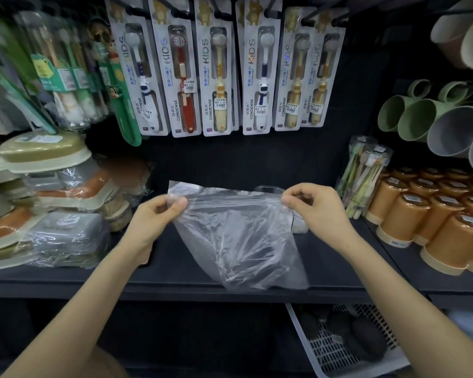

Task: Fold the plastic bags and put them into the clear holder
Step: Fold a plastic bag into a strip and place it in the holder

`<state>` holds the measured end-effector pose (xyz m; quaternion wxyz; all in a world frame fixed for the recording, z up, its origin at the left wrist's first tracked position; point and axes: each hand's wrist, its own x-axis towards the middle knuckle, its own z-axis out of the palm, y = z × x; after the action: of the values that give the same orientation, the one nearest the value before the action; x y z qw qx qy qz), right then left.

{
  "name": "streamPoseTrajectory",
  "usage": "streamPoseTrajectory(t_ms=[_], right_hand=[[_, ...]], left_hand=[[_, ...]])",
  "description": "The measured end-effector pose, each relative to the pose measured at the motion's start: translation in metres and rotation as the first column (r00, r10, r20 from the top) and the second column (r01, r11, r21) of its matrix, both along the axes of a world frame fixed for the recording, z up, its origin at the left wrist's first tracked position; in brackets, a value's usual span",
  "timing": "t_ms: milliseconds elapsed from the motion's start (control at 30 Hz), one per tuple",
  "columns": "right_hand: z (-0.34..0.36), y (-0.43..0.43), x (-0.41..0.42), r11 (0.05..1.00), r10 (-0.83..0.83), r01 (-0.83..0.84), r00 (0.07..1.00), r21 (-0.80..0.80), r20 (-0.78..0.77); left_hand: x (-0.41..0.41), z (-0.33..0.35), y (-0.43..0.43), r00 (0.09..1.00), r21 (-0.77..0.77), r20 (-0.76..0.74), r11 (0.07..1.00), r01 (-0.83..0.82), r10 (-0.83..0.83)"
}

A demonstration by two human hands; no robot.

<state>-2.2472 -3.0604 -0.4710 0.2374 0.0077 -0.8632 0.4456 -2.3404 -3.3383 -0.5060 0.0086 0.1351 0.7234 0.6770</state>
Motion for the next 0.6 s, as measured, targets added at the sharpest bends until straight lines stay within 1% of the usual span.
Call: streamPoseTrajectory(t_ms=[67, 100, 133, 167, 200, 233, 267, 300, 333, 367, 400, 500, 600], right_hand=[[0.007, 0.0, 0.001, 0.998, -0.005, 0.005, 1.0, 0.065, 0.01], [0.012, -0.001, 0.0, 0.997, 0.003, -0.003, 1.0, 0.081, 0.012], [0.016, -0.005, 0.0, 0.996, 0.025, -0.026, 1.0, 0.086, 0.015], [0.021, -0.009, -0.001, 0.994, 0.057, -0.059, 0.998, 0.089, 0.025], [0.025, -0.016, -0.003, 0.991, 0.094, -0.098, 0.995, 0.094, 0.041], [0.029, -0.023, -0.005, 0.985, 0.13, -0.135, 0.99, 0.108, 0.056], [0.033, -0.029, -0.007, 0.978, 0.16, -0.167, 0.985, 0.123, 0.066], [0.036, -0.034, -0.008, 0.973, 0.185, -0.192, 0.981, 0.126, 0.065], [0.038, -0.038, -0.01, 0.973, 0.2, -0.205, 0.978, 0.11, 0.056], [0.038, -0.039, -0.01, 0.976, 0.203, -0.205, 0.978, 0.077, 0.04], [0.037, -0.039, -0.01, 0.98, 0.193, -0.194, 0.981, 0.035, 0.019], [0.024, -0.031, 0.0, 0.986, 0.143, -0.146, 0.989, -0.076, -0.038], [-0.002, -0.02, 0.02, 0.975, 0.175, -0.18, 0.983, -0.129, -0.048]], left_hand=[[-0.008, 0.01, -0.007, 0.996, 0.049, 0.034, 0.995, -0.088, 0.087], [-0.011, 0.017, -0.01, 0.989, 0.076, 0.019, 0.986, -0.151, 0.15], [-0.011, 0.024, -0.009, 0.98, 0.058, -0.051, 0.98, -0.188, 0.191], [-0.007, 0.032, -0.004, 0.97, -0.021, -0.167, 0.983, -0.184, 0.178], [0.0, 0.04, 0.005, 0.949, -0.145, -0.3, 0.978, -0.149, 0.1], [0.008, 0.046, 0.018, 0.92, -0.279, -0.392, 0.955, -0.098, -0.021], [0.017, 0.052, 0.032, 0.893, -0.38, -0.429, 0.924, -0.045, -0.132], [0.025, 0.055, 0.045, 0.879, -0.426, -0.426, 0.904, 0.014, -0.215], [0.029, 0.055, 0.056, 0.879, -0.43, -0.401, 0.9, 0.068, -0.257], [0.031, 0.053, 0.064, 0.888, -0.399, -0.376, 0.911, 0.102, -0.264], [0.031, 0.049, 0.07, 0.903, -0.344, -0.358, 0.933, 0.106, -0.235], [0.028, 0.032, 0.074, 0.95, -0.17, -0.287, 0.983, 0.073, -0.12], [0.024, 0.02, 0.07, 0.984, 0.012, -0.174, 0.999, 0.032, -0.03]])
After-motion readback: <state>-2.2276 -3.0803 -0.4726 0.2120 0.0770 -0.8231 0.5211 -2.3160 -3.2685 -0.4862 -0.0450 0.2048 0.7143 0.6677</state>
